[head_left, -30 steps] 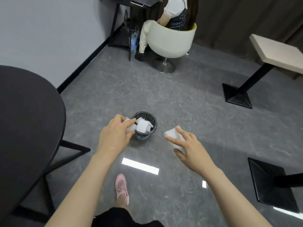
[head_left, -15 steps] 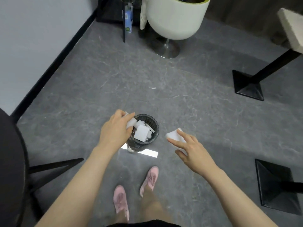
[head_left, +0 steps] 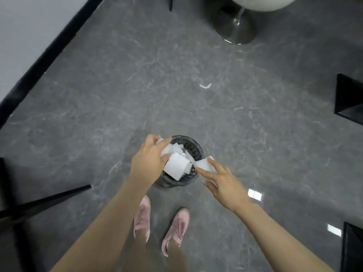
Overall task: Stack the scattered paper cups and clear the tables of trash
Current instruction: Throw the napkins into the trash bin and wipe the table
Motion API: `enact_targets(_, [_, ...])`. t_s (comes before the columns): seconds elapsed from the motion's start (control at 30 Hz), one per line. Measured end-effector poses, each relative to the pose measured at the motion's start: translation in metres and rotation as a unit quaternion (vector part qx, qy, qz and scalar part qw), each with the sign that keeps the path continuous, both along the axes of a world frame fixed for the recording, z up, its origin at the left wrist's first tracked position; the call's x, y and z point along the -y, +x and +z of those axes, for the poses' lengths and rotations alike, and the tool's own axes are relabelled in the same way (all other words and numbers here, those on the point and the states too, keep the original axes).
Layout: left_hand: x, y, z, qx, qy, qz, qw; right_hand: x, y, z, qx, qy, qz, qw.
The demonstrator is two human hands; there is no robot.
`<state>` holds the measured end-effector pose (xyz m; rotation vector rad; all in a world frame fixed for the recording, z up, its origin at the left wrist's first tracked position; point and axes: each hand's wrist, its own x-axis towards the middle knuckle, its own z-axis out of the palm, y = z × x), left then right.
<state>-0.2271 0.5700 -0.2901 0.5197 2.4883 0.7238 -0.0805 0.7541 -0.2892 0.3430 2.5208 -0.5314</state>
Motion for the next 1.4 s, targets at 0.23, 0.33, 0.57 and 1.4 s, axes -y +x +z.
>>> enact_targets(0.23, [-0.025, -0.026, -0.114, -0.026, 0.023, -0.002, 0.999, -0.018, -0.052, -0.133, 0.026, -0.035, -0.024, 0.999])
enact_targets(0.33, [-0.025, -0.024, -0.159, -0.031, 0.015, -0.014, 0.999, -0.018, -0.067, -0.192, 0.046, -0.036, -0.019, 0.998])
enact_targets(0.57, [-0.022, -0.004, -0.239, 0.022, 0.003, -0.022, 0.999, -0.022, -0.076, -0.284, 0.088, -0.052, -0.027, 0.994])
enact_targets(1.4, [-0.038, -0.011, -0.225, 0.060, 0.010, 0.002, 0.998, -0.025, -0.064, -0.197, -0.004, -0.061, -0.038, 0.997])
